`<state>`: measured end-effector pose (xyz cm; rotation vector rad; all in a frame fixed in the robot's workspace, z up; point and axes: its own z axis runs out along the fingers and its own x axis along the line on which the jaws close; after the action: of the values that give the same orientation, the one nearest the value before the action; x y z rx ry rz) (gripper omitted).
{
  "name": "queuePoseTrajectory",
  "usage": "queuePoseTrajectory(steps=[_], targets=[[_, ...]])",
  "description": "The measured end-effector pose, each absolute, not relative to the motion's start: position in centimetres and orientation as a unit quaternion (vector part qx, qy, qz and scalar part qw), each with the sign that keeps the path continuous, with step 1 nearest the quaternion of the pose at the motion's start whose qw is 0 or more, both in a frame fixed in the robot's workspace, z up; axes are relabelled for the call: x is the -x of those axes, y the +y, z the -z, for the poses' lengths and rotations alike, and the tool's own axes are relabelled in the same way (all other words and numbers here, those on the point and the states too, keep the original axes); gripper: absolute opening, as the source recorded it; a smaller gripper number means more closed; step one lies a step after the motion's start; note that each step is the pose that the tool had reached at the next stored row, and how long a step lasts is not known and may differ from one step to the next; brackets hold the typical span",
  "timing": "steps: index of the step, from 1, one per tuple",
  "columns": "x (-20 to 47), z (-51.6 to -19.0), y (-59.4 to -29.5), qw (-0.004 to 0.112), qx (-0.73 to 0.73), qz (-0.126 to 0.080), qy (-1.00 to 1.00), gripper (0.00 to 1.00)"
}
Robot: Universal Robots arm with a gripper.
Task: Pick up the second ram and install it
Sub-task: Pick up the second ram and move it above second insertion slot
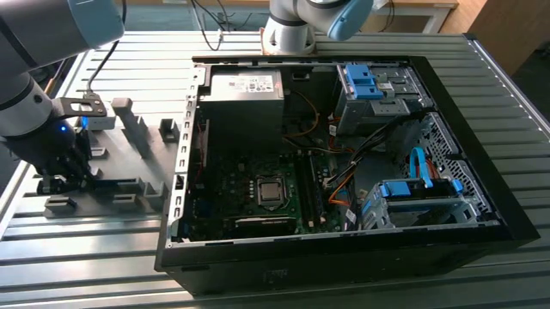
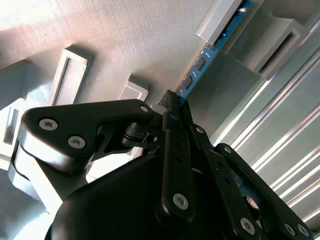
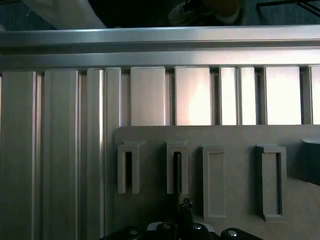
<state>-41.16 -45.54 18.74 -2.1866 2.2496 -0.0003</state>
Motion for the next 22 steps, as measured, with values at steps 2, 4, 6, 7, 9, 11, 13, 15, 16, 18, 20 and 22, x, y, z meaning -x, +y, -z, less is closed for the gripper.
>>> queuePoseTrajectory(steps=[2, 4, 6, 7, 9, 11, 13, 15, 16, 18, 20, 22], targets=[[41.2, -18.9, -45.5, 0.002, 0.697, 0.0, 0.717, 0.14], [41.2, -19.0, -45.5, 0.002, 0.697, 0.0, 0.717, 0.14], [41.2, -19.2, -45.5, 0.002, 0.697, 0.0, 0.717, 0.14], [41.2, -19.3, -45.5, 0.002, 0.697, 0.0, 0.717, 0.14], [41.2, -19.5, -45.5, 0.002, 0.697, 0.0, 0.717, 0.14], [41.2, -19.7, -45.5, 0.002, 0.697, 0.0, 0.717, 0.14], [41.2, -19.9, -45.5, 0.002, 0.697, 0.0, 0.717, 0.14], [41.2, -20.0, -45.5, 0.002, 0.697, 0.0, 0.717, 0.14], [41.2, -20.0, -45.5, 0.002, 0.697, 0.0, 0.717, 0.14], [41.2, -20.0, -45.5, 0.002, 0.697, 0.0, 0.717, 0.14], [41.2, -20.8, -45.5, 0.002, 0.697, 0.0, 0.717, 0.14], [41.2, -21.0, -45.5, 0.002, 0.697, 0.0, 0.717, 0.14]])
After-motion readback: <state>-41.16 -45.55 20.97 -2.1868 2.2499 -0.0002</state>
